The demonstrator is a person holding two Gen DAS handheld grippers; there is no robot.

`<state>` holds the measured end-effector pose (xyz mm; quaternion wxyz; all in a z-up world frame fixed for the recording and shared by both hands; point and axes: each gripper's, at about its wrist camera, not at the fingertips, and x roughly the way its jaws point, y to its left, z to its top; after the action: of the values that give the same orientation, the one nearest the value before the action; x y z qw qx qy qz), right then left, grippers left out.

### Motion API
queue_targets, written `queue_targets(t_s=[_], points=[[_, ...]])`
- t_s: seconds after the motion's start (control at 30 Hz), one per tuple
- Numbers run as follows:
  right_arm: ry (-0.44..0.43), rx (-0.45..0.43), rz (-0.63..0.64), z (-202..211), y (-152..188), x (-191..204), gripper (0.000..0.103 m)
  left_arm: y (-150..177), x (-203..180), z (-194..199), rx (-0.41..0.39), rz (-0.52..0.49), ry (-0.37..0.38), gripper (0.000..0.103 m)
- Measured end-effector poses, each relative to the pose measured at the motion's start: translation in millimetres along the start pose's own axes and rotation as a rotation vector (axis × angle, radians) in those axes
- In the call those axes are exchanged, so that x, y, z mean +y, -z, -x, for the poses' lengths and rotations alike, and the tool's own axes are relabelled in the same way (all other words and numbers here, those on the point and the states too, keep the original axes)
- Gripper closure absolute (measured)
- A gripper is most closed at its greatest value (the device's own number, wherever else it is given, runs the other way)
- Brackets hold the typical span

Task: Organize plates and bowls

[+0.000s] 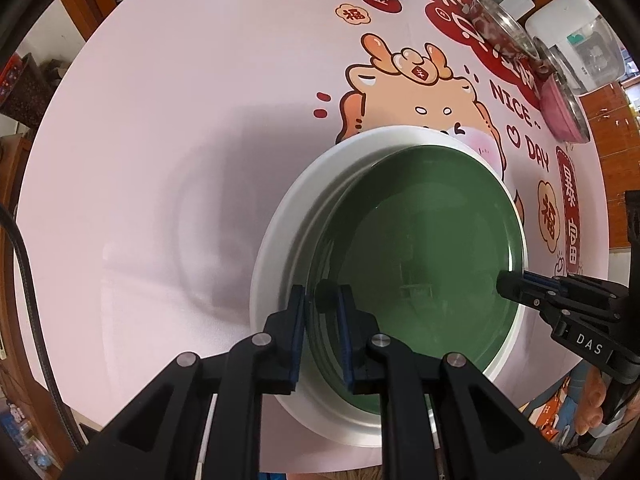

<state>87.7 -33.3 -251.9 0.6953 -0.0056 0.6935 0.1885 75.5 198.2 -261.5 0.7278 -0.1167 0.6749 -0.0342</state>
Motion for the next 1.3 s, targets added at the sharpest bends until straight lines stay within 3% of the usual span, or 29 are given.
queue_targets(t_s=[0.4, 0.5, 0.57, 0.63, 0.8, 0.97, 1.2, 1.3], points=[[0.063, 0.029, 0.056, 1, -5, 14, 0.088, -1, -8, 8, 0.020, -0.048, -0.053, 0.089], [0.063, 0.037, 0.067, 2, -4, 16, 0.084, -1, -7, 11, 0.021, -0.050, -0.049, 0.079], [0.057, 0.020, 0.075, 7, -5, 18, 0.078, -1, -8, 16, 0.004, -0.052, -0.050, 0.070], [0.070, -0.005, 0.092, 13, -5, 20, 0.073, -1, -9, 25, -0.023, -0.051, -0.060, 0.067], [0.065, -0.048, 0.115, 30, -1, 23, 0.073, 0, -17, 43, -0.077, -0.053, -0.059, 0.066], [0.052, -0.082, 0.119, 42, 8, 23, 0.073, 6, -32, 62, -0.134, -0.072, -0.078, 0.053], [0.047, -0.122, 0.131, 58, 26, 21, 0.073, 25, -52, 91, -0.208, -0.083, -0.078, 0.051], [0.038, -0.146, 0.135, 70, 34, 21, 0.073, 34, -55, 105, -0.245, -0.075, -0.075, 0.044]])
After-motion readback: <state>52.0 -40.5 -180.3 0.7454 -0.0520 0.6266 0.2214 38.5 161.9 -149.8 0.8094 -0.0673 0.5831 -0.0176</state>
